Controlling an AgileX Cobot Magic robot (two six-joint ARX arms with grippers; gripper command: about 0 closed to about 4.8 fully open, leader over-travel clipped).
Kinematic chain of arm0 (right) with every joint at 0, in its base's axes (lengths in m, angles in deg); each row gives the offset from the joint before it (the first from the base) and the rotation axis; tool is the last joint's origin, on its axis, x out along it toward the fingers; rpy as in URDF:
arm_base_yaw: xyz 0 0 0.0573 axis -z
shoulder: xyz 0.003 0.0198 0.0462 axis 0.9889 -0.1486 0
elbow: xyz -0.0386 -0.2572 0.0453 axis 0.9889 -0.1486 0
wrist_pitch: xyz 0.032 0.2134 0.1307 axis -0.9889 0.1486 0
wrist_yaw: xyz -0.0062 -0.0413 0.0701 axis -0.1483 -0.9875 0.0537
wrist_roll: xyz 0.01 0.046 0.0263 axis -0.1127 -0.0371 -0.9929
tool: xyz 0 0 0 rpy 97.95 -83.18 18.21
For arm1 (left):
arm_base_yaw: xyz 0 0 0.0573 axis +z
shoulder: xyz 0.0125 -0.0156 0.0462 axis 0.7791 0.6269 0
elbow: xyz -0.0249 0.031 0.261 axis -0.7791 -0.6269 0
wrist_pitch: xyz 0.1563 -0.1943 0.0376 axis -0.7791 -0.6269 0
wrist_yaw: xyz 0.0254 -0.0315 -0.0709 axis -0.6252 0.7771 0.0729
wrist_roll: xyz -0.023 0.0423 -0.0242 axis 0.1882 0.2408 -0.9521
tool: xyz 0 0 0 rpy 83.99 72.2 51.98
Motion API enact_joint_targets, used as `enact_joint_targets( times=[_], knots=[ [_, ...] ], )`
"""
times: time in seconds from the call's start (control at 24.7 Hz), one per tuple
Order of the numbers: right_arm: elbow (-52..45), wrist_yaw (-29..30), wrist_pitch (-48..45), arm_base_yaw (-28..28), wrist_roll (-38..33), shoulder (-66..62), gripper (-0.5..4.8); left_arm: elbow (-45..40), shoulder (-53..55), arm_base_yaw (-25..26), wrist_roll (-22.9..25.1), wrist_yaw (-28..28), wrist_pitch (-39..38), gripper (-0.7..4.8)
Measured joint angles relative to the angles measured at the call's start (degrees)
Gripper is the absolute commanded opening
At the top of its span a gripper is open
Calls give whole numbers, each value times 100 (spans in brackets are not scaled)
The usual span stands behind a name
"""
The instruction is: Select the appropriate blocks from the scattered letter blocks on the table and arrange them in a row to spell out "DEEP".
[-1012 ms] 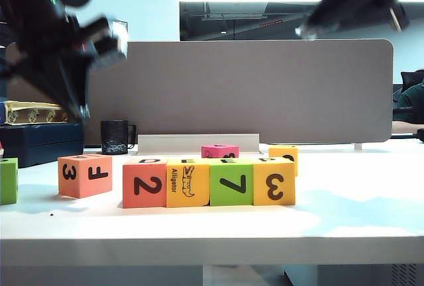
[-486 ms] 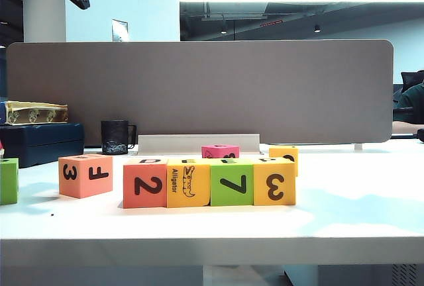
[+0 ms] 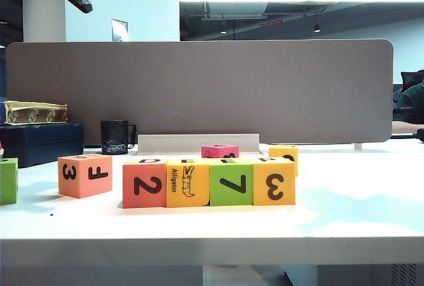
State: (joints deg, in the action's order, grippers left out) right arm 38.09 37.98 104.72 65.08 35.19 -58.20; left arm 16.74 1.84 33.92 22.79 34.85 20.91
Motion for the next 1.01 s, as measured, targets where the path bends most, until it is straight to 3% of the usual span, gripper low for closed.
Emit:
enact_joint_targets(
  times=[1.01],
  knots=[
    [0,-131,85,2,2,0,-1,0,0,0,0,0,107,-6]
  ],
)
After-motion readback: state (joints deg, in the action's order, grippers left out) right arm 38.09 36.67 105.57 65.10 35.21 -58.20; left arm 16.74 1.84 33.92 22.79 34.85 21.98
